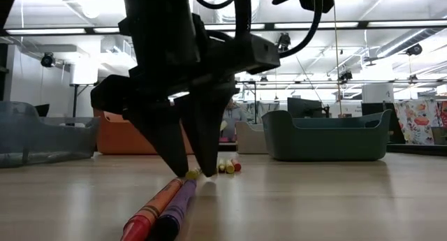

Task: Sort crayons
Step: Put the yellow crayon into the orange bin

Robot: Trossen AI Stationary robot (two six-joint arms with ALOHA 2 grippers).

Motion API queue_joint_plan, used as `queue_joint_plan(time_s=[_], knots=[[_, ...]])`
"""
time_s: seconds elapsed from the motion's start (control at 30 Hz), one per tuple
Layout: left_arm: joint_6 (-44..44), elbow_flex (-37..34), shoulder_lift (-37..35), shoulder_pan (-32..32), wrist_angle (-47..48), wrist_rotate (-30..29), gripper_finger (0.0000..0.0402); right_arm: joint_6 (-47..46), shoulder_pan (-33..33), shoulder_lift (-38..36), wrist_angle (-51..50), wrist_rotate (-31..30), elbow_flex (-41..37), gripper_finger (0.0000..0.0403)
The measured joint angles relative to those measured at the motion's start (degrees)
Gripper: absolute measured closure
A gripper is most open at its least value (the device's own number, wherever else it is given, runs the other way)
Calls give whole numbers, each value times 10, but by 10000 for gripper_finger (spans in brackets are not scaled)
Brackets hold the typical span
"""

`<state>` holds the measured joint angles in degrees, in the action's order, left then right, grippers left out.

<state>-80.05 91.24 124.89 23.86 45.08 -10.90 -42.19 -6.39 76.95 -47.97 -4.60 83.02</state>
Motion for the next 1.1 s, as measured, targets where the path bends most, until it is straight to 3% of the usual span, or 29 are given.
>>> queue_joint_plan(time_s=[0.2,0.57,0.87,1.1], knots=[[-12,1,2,1,25,4,293,23,0,0,0,0,0,345],[-10,-6,2,1,68,8,394,33,-1,0,0,0,0,345],[16,-15,-45,3,122,9,400,58,-20,0,1,0,0,345],[92,-14,-173,6,150,-80,401,70,-49,1,20,-47,-12,345]])
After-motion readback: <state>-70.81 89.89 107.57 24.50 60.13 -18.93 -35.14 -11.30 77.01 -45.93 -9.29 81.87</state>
